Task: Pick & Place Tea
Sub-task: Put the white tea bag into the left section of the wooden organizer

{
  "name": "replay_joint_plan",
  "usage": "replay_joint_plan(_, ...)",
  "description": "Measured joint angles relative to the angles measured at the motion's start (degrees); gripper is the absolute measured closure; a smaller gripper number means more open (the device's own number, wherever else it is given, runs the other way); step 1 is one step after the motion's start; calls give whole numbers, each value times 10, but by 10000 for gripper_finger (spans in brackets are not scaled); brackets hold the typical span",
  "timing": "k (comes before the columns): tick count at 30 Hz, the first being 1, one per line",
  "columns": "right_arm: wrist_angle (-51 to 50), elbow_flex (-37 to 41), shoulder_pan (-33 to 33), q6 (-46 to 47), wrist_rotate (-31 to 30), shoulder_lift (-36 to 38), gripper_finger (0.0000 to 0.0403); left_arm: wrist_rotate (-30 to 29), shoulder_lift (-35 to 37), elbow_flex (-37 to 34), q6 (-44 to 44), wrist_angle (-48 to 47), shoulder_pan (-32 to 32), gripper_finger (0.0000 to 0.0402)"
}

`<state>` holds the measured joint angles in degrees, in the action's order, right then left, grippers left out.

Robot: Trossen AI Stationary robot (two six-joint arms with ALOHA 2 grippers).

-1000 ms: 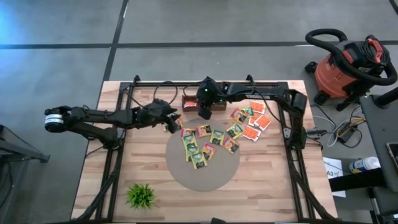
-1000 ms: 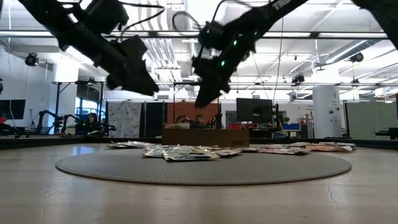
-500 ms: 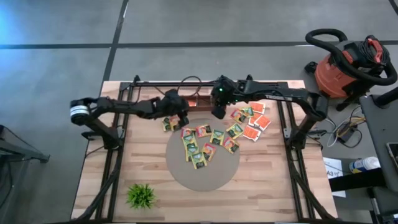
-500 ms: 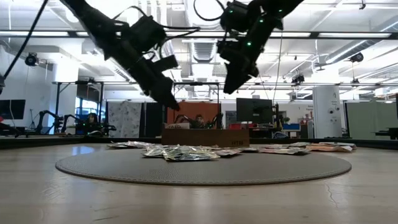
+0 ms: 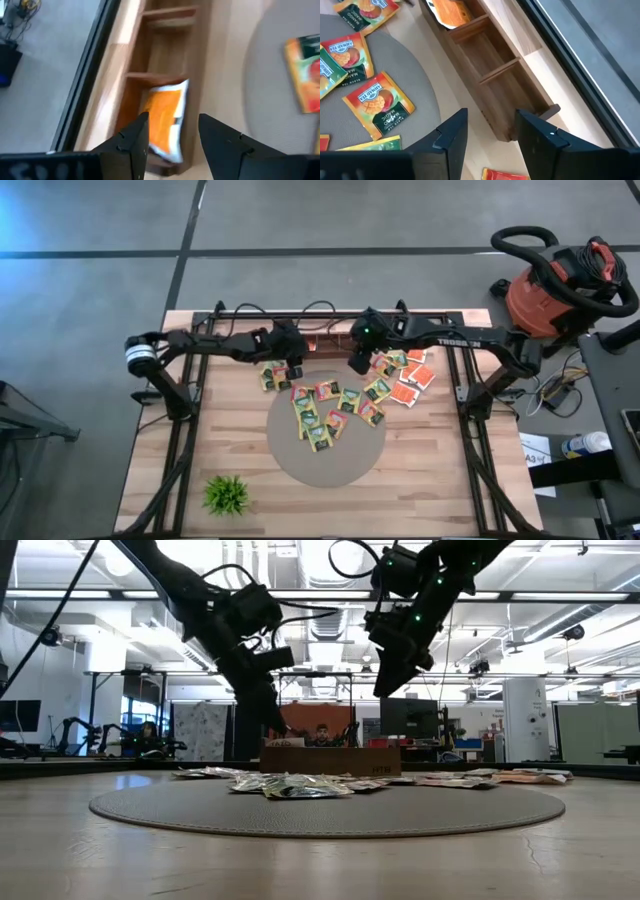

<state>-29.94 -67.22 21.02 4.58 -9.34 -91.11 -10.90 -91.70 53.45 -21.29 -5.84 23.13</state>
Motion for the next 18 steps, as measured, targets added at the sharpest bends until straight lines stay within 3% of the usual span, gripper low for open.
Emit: replay_joint_plan(18, 21, 12, 0, -7, 2, 0, 255, 29, -38, 22, -72, -3, 28, 297)
